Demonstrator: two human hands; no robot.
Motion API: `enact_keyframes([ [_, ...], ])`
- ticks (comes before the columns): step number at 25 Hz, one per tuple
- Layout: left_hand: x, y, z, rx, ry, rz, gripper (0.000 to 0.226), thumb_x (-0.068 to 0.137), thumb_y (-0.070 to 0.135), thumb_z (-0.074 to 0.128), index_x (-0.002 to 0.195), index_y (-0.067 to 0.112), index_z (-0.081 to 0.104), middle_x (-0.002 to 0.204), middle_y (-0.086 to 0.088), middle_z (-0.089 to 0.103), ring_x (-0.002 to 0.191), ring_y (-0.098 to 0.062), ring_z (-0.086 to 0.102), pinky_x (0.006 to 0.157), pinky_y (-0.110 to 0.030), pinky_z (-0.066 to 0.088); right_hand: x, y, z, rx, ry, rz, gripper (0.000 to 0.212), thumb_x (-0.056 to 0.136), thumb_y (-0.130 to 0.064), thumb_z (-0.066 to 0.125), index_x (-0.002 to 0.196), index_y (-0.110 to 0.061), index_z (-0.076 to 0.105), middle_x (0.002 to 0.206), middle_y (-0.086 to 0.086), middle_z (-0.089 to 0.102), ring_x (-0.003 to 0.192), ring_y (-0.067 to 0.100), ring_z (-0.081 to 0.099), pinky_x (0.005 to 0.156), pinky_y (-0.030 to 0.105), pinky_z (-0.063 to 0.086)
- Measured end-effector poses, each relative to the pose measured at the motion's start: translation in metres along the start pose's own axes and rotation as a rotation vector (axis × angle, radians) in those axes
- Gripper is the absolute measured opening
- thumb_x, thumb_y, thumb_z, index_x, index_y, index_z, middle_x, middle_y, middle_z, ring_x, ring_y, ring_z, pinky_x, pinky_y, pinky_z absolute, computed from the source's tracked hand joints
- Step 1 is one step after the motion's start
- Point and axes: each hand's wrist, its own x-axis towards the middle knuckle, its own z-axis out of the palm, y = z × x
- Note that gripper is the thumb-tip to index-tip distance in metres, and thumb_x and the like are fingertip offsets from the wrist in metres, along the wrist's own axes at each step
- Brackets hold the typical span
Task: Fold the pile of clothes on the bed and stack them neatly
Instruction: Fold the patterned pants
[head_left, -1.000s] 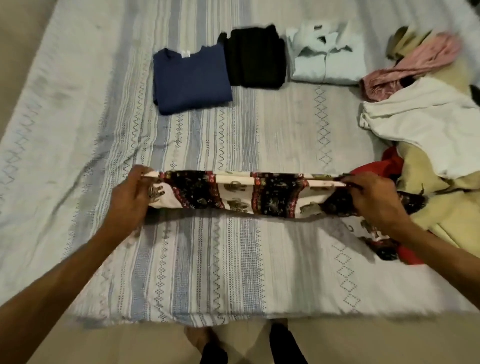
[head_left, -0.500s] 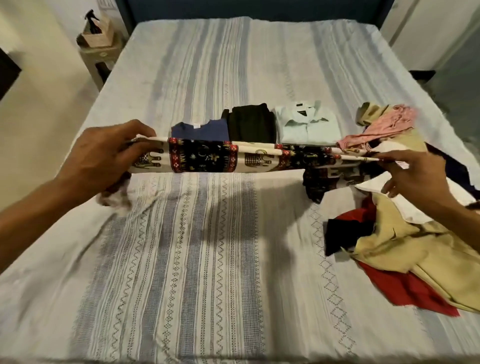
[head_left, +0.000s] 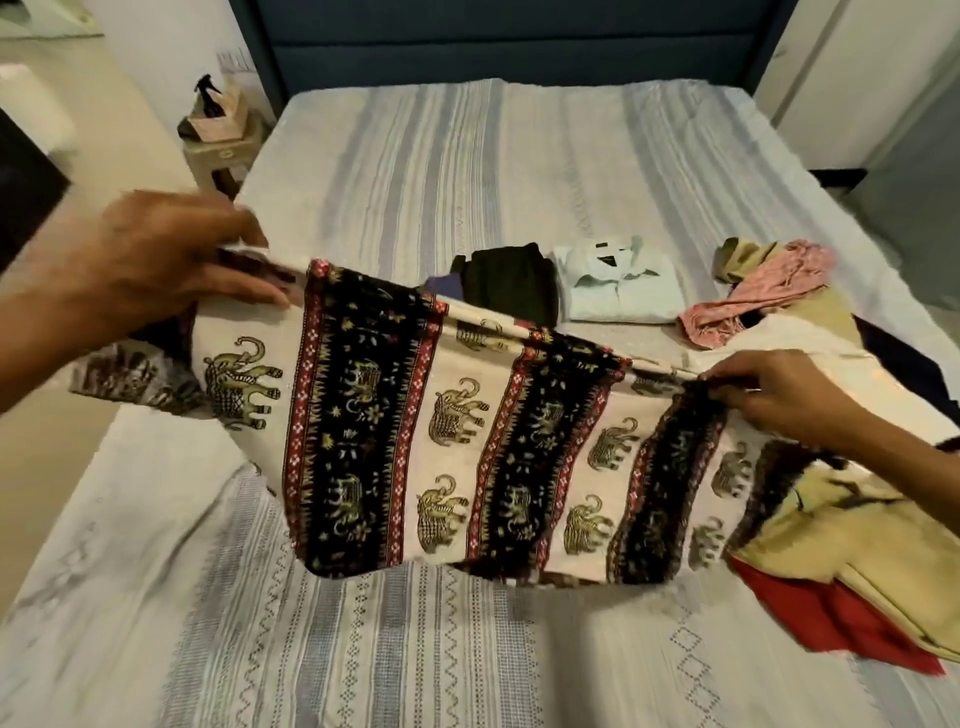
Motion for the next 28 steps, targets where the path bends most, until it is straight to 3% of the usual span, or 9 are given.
enact_keyframes([
  [3,0.005,-0.024,0.043,0.066,-0.099,0.065,0.030,0.080,0.036,0.083,0.095,0.018,0.065,0.085,0.000,0.059,0.070,-0.026,0.059,0.060,-0.046,0.053,0.042,0.001,0.030,0.068,-0.010,0.093,0.022,0.087,0.002,0.077,0.106,-0.009,0.081,0.093,0.014,0.079,0.072,0.015,0.067,0.059,0.009,0.042],
  [6,0.006,-0.046,0.069,0.120,0.005,-0.041,0.023,0.082,0.008,0.083,0.098,0.005,0.068,0.091,-0.013,0.061,0.075,-0.036,0.061,0.065,-0.046,0.052,0.080,-0.006,0.033,0.062,0.182,0.052,0.024,0.087,0.006,0.073,0.105,-0.008,0.082,0.099,0.016,0.078,0.088,0.023,0.069,0.065,0.017,0.038],
  [9,-0.003,-0.072,0.075,0.141,0.065,-0.144,0.033,0.073,-0.018,0.076,0.098,0.001,0.069,0.091,-0.017,0.058,0.079,-0.039,0.055,0.069,-0.051,0.051,0.098,-0.019,0.018,-0.019,0.346,-0.002,0.028,0.087,0.009,0.068,0.107,-0.006,0.081,0.101,0.021,0.078,0.088,0.037,0.072,0.067,0.027,0.041],
  [14,-0.065,-0.081,0.084,0.099,0.293,-0.233,0.026,0.079,-0.012,0.073,0.100,0.002,0.069,0.089,-0.016,0.054,0.080,-0.030,0.048,0.071,-0.050,0.046,0.060,-0.035,0.021,-0.148,0.538,-0.189,0.027,0.090,0.009,0.070,0.113,0.000,0.077,0.109,0.022,0.073,0.096,0.034,0.067,0.083,0.034,0.048],
  [18,-0.157,-0.067,0.152,0.083,0.240,-0.207,0.013,0.088,-0.005,0.067,0.099,0.000,0.067,0.083,-0.016,0.053,0.074,-0.033,0.047,0.066,-0.053,0.041,0.005,-0.031,0.119,-0.061,0.379,-0.246,0.024,0.090,0.014,0.068,0.112,0.007,0.074,0.118,0.014,0.069,0.100,0.019,0.063,0.095,0.014,0.045],
  [20,-0.213,-0.055,0.207,0.114,0.088,-0.209,0.034,0.075,0.006,0.090,0.100,0.004,0.068,0.085,-0.017,0.058,0.072,-0.031,0.046,0.062,-0.050,0.040,-0.019,-0.013,0.193,0.027,0.221,-0.196,0.033,0.083,0.019,0.072,0.114,0.008,0.071,0.125,-0.003,0.064,0.098,0.008,0.064,0.089,0.008,0.049],
  [23,-0.298,-0.025,0.295,0.066,-0.217,-0.169,0.069,0.046,0.006,0.103,0.106,0.010,0.070,0.099,-0.018,0.070,0.086,-0.034,0.058,0.064,-0.048,0.053,-0.061,0.010,0.305,-0.165,-0.068,-0.186,0.056,0.063,0.017,0.086,0.114,-0.002,0.074,0.121,0.009,0.062,0.084,0.029,0.074,0.062,0.032,0.061],
  [25,-0.346,-0.004,0.343,-0.020,-0.360,-0.197,0.083,0.041,0.005,0.104,0.113,0.014,0.064,0.101,-0.012,0.069,0.091,-0.028,0.057,0.067,-0.047,0.056,-0.089,0.012,0.359,-0.263,-0.220,-0.164,0.064,0.056,0.015,0.088,0.115,-0.003,0.074,0.121,0.015,0.062,0.086,0.035,0.075,0.055,0.038,0.062],
  [28,-0.384,0.012,0.375,0.001,-0.379,-0.450,0.070,0.056,0.014,0.096,0.117,0.019,0.061,0.112,-0.010,0.061,0.095,-0.031,0.052,0.071,-0.053,0.051,-0.098,0.005,0.379,-0.334,-0.251,-0.107,0.059,0.059,0.013,0.084,0.115,-0.001,0.074,0.116,0.017,0.067,0.087,0.038,0.073,0.049,0.042,0.060],
])
